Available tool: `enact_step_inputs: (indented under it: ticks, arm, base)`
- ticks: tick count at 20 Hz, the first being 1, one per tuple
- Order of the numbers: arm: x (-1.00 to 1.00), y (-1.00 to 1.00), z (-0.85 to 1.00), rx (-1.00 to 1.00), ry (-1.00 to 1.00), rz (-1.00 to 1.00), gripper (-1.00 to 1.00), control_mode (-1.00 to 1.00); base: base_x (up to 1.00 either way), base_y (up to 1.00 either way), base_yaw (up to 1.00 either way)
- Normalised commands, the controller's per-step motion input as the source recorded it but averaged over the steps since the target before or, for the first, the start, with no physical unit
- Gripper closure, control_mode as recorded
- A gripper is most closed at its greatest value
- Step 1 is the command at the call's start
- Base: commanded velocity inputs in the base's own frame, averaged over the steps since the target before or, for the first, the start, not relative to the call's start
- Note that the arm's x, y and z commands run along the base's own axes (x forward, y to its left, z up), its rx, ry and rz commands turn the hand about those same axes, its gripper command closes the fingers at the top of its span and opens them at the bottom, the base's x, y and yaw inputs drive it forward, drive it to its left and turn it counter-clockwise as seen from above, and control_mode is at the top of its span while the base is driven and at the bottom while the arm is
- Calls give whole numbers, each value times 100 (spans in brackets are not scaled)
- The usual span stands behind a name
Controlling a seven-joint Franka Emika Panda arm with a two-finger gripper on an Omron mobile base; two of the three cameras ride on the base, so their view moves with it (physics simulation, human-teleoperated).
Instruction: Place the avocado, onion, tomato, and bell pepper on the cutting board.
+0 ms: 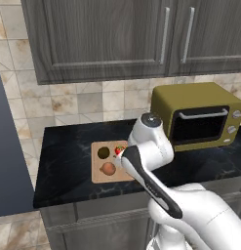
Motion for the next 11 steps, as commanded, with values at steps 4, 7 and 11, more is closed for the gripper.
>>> enact_step_inputs:
  ticks: [4, 7, 11]
  arm:
    - [-67, -1, 77, 0, -21, -2, -100, -100]
    - [-65, 0, 75, 1, -17, -2, -100, -100]
    - [-76, -2, 76, 2, -18, -3, -100, -100]
  base:
    - [0, 0, 0]
    - [0, 0, 0]
    - [0, 0, 0]
